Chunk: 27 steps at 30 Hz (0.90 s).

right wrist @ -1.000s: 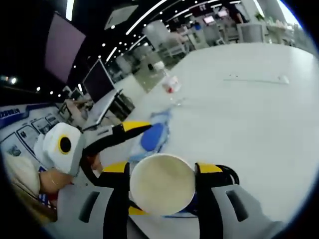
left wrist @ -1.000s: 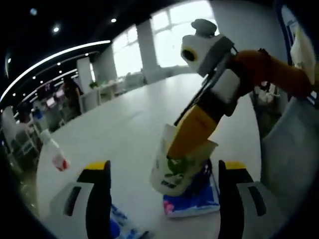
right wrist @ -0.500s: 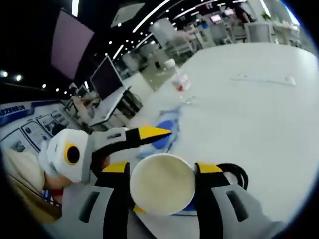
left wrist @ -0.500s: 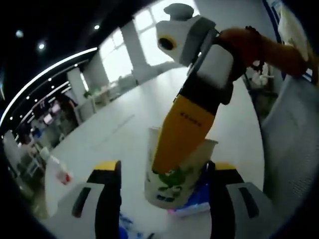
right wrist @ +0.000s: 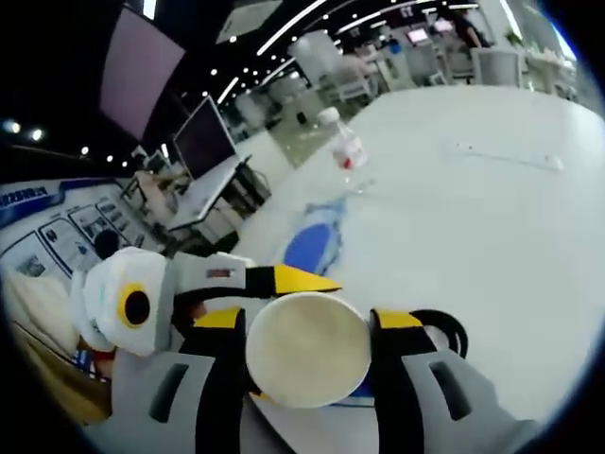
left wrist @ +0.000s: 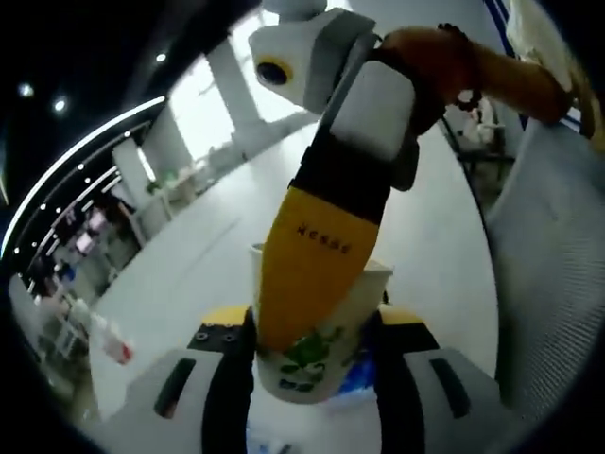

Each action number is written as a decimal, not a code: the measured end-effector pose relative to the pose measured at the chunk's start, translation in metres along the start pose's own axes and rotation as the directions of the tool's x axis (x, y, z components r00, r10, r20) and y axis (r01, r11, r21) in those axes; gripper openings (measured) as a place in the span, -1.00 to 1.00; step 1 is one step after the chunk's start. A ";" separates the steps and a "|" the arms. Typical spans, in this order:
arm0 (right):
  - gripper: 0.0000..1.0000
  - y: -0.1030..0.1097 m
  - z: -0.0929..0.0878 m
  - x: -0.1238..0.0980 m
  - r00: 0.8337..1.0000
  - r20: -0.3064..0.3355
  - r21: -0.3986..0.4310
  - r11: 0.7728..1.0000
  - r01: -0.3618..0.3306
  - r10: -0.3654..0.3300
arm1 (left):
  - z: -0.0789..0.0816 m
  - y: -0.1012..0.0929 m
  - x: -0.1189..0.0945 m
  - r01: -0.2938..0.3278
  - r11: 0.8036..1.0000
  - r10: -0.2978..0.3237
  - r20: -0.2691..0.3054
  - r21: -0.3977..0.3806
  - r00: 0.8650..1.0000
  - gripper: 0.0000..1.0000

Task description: Arrange the tabletop items into an orderly group along one side of the table until the central work area is clear of visible clutter.

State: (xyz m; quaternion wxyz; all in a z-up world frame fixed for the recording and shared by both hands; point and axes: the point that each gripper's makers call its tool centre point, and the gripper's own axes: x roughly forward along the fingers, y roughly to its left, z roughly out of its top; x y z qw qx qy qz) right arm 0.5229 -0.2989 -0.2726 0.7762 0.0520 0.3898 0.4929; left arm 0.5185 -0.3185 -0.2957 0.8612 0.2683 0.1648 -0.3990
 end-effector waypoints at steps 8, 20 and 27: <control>0.12 0.002 0.002 0.001 1.000 0.013 -0.005 1.000 0.003 -0.003 | 0.000 0.000 -0.002 0.005 0.999 -0.005 0.002 -0.049 1.000 -0.13; 0.26 0.000 0.018 -0.007 0.996 0.091 -0.022 1.000 0.007 -0.005 | 0.009 0.008 -0.006 -0.004 0.987 0.016 0.071 -0.161 0.997 -0.16; 0.51 -0.012 0.034 -0.021 0.984 0.170 -0.027 0.998 0.053 -0.048 | 0.001 0.020 -0.009 -0.036 0.970 0.050 0.054 -0.242 0.997 -0.16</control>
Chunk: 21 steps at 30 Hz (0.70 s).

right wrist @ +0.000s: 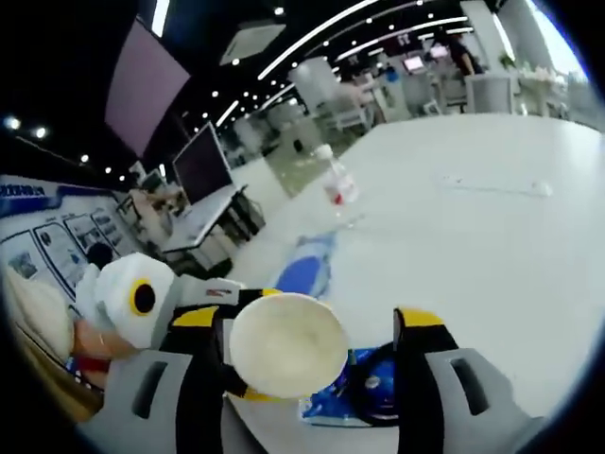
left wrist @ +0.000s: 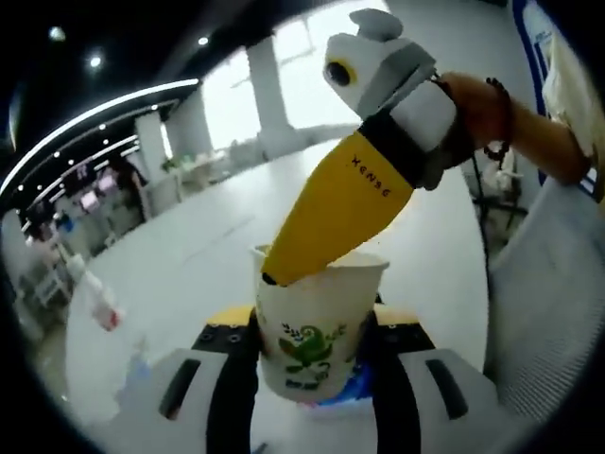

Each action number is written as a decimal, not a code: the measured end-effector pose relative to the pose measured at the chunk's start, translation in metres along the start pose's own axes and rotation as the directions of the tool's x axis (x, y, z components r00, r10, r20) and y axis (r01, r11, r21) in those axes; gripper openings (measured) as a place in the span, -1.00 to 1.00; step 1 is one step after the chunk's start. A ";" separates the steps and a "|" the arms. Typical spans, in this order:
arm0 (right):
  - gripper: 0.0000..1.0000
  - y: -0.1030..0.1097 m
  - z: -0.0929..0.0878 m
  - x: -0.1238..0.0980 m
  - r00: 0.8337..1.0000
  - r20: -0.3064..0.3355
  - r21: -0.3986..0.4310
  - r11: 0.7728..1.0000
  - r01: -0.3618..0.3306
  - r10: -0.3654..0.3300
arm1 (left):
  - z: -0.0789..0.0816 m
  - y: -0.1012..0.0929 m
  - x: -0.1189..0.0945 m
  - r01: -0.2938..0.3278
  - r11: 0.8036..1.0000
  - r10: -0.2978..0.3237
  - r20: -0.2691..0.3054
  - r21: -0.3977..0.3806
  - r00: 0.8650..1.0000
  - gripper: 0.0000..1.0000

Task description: Arrange the tabletop items into an orderly group along one side of the table until the central work area is clear of visible clutter.

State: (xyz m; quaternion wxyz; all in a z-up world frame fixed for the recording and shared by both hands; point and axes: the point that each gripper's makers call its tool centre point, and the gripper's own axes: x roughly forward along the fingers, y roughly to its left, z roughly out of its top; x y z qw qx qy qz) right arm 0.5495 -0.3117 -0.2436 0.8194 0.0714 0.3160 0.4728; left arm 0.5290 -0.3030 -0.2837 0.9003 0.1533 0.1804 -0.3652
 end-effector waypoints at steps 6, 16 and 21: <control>0.75 -0.017 0.012 -0.016 0.995 0.072 -0.068 0.995 0.078 -0.073 | 0.006 0.017 -0.006 -0.048 0.998 0.050 0.035 -0.038 0.998 -0.17; 0.99 -0.049 0.010 -0.041 0.981 0.106 -0.123 0.977 0.177 -0.164 | 0.015 0.061 -0.015 -0.152 0.980 0.163 0.078 -0.126 0.984 -0.17; 0.99 -0.060 0.006 -0.047 0.976 0.090 -0.144 0.968 0.208 -0.196 | 0.023 0.082 -0.016 -0.184 0.968 0.203 0.104 -0.168 0.974 -0.18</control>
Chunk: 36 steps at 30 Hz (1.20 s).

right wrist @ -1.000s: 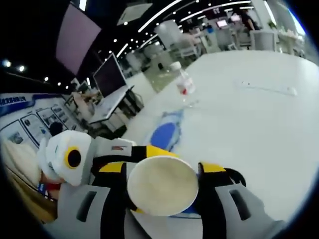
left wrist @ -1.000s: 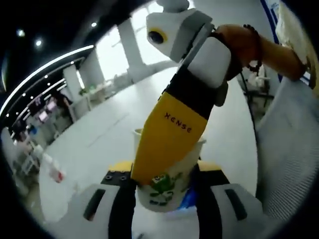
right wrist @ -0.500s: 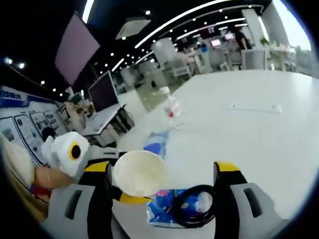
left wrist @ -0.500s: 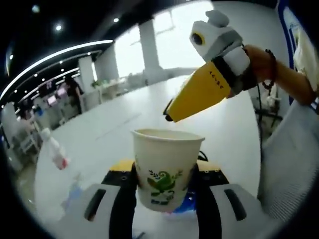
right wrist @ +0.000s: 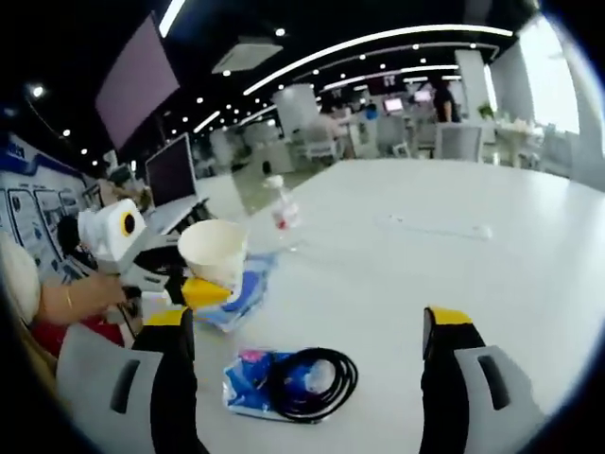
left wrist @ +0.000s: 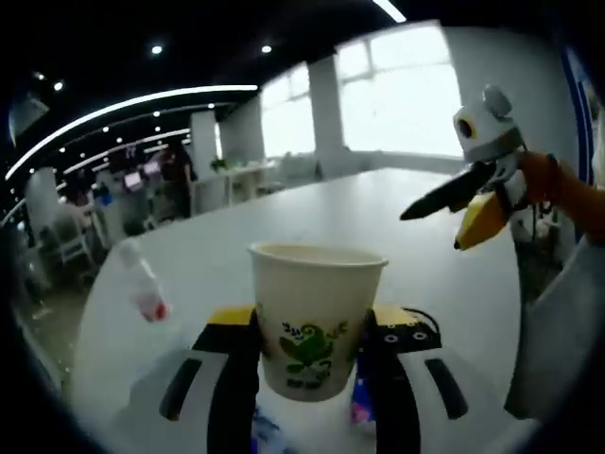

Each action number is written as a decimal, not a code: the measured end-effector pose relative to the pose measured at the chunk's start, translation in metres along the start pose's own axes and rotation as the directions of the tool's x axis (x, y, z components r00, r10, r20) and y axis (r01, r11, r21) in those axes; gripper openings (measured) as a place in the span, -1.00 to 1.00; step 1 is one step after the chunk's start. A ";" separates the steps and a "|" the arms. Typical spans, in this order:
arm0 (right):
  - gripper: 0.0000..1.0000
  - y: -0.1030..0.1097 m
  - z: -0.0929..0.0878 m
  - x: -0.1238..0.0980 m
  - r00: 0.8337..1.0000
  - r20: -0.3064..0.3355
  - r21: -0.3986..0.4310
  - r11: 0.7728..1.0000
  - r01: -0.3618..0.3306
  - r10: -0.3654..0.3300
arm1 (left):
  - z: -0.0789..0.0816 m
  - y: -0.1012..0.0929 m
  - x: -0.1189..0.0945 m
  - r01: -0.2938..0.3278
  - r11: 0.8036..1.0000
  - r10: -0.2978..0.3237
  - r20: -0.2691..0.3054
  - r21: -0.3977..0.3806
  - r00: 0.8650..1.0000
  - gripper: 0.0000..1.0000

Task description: Arrange the tabletop items into an orderly group along one side of the table until the central work area is clear of visible clutter.

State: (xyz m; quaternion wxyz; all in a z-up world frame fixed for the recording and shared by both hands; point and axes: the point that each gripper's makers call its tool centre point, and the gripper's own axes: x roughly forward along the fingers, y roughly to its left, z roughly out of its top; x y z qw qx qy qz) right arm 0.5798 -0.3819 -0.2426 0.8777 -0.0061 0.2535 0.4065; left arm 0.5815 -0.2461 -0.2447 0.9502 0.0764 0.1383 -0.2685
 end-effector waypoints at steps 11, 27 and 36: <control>0.99 -0.014 -0.018 -0.003 0.997 -0.070 -0.064 0.998 0.008 -0.012 | 0.025 0.053 0.019 -0.165 0.986 0.166 0.080 -0.020 0.983 -0.18; 0.99 -0.032 -0.037 -0.008 0.992 -0.122 -0.055 0.998 0.023 -0.030 | 0.017 0.102 0.071 -0.272 0.960 0.278 0.121 -0.064 0.953 -0.17; 0.99 -0.040 -0.044 -0.010 0.988 -0.143 -0.049 0.998 0.049 -0.055 | 0.002 0.120 0.100 -0.311 0.946 0.322 0.144 -0.095 0.936 -0.18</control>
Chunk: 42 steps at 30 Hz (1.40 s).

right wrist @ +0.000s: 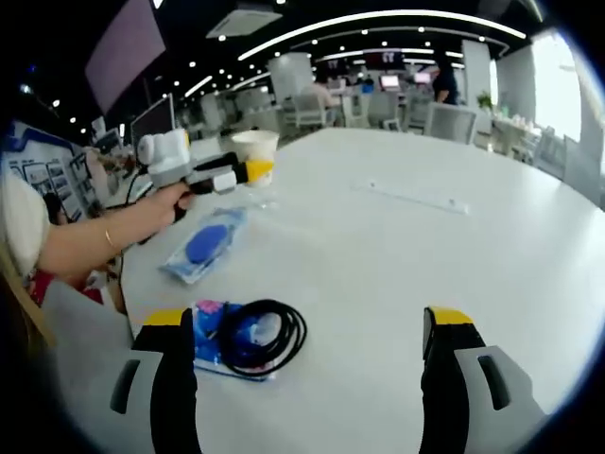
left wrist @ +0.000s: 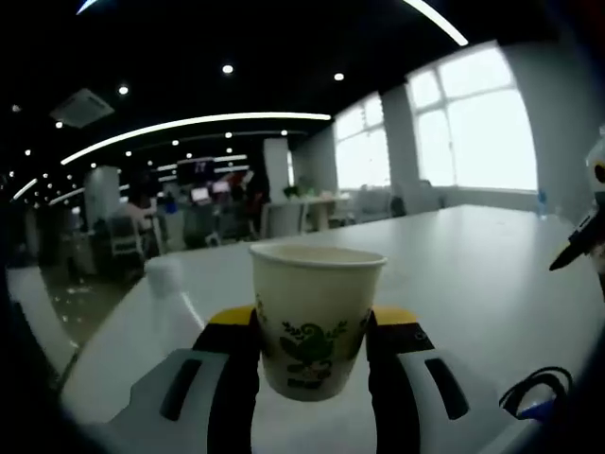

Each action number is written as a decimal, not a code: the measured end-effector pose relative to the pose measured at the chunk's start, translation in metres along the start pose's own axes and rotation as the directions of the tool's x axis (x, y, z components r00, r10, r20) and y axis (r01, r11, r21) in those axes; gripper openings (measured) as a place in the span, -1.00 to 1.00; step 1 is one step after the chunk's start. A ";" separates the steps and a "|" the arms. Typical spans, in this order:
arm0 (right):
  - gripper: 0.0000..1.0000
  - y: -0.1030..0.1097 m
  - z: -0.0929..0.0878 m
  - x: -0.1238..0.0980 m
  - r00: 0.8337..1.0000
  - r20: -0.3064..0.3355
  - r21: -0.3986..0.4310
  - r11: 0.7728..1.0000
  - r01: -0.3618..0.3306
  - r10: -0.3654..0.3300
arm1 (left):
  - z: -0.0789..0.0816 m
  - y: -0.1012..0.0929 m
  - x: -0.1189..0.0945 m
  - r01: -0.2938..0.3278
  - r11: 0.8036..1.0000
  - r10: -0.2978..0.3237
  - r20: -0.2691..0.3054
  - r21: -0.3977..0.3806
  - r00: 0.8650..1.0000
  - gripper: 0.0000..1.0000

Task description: Arrange the tabletop items into an orderly group along one side of the table until the central work area is clear of visible clutter.

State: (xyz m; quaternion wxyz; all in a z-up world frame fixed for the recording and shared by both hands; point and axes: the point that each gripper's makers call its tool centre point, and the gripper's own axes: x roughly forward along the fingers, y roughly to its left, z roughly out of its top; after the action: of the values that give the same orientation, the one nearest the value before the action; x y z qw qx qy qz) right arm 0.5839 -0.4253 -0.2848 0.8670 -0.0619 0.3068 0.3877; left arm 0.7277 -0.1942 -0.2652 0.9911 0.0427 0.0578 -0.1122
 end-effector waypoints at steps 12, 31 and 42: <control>0.99 -0.009 -0.017 0.004 0.998 -0.061 0.017 1.000 0.019 -0.018 | -0.028 0.015 0.034 -0.066 0.994 0.066 0.004 -0.085 0.998 -0.17; 0.99 -0.014 -0.025 0.003 0.996 -0.084 0.027 0.999 0.016 -0.014 | -0.062 0.024 0.052 -0.157 0.975 0.152 -0.045 -0.156 0.987 -0.17; 0.99 -0.016 -0.031 0.003 0.993 -0.117 0.018 0.999 0.026 -0.024 | -0.071 0.026 0.054 -0.170 0.971 0.162 -0.061 -0.166 0.985 -0.17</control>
State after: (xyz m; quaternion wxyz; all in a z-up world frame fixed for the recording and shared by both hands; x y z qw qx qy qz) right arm 0.5814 -0.4456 -0.3137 0.8530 -0.0796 0.3600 0.3694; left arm 0.7784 -0.1733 -0.3400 0.9954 -0.0350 0.0866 -0.0227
